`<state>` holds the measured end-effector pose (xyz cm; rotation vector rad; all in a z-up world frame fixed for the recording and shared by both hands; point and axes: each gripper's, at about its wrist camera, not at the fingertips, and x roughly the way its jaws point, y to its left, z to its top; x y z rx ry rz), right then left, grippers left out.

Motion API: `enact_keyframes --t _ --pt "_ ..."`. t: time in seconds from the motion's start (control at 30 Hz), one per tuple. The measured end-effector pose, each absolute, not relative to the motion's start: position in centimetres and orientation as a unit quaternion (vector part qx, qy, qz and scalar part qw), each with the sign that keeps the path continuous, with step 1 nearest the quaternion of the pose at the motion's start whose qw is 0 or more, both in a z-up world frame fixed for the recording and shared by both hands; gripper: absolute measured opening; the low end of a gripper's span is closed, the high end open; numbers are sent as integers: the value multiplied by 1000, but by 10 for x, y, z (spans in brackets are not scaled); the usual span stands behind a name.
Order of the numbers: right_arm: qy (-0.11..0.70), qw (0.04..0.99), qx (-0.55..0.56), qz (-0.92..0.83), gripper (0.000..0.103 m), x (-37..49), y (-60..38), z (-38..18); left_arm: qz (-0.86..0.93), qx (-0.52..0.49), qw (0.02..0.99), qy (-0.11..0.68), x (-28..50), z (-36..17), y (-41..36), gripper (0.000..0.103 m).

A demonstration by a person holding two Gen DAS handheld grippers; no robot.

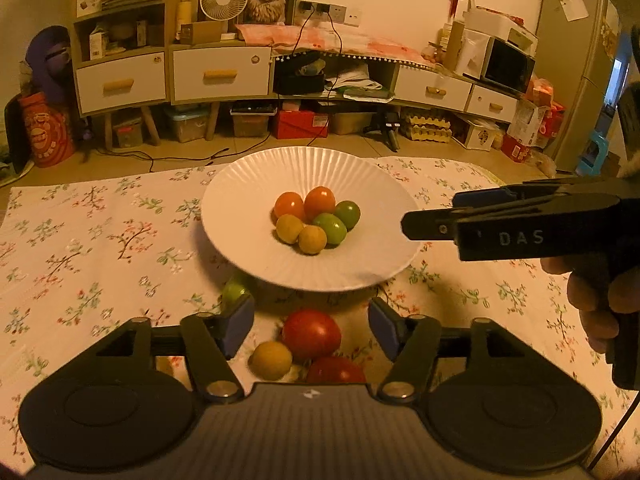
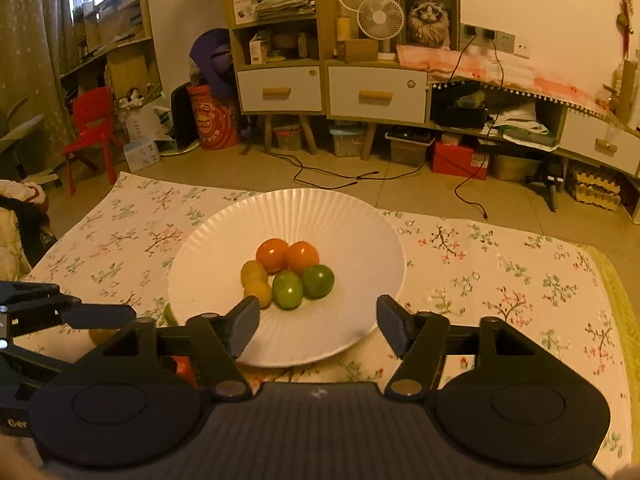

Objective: Organize fruits
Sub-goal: 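Withdraw both grippers from the plate toward the remaining fruits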

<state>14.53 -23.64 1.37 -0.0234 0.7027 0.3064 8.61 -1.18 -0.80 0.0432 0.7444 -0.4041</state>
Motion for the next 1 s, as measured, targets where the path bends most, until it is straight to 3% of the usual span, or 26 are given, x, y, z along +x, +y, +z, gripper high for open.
enact_keyframes --t 0.17,0.5,0.67,1.0 --pt "350 925 -3 147 73 133 -237 15 -194 29 912 361 71 -9 0 85" --pt "361 921 7 145 91 108 -233 5 -185 44 911 366 51 -15 20 100" --pt "366 918 21 150 98 94 -231 -1 -182 53 910 368 40 -22 26 103" --pt "368 916 -13 156 101 65 -218 -16 -176 45 905 385 29 -41 44 103"
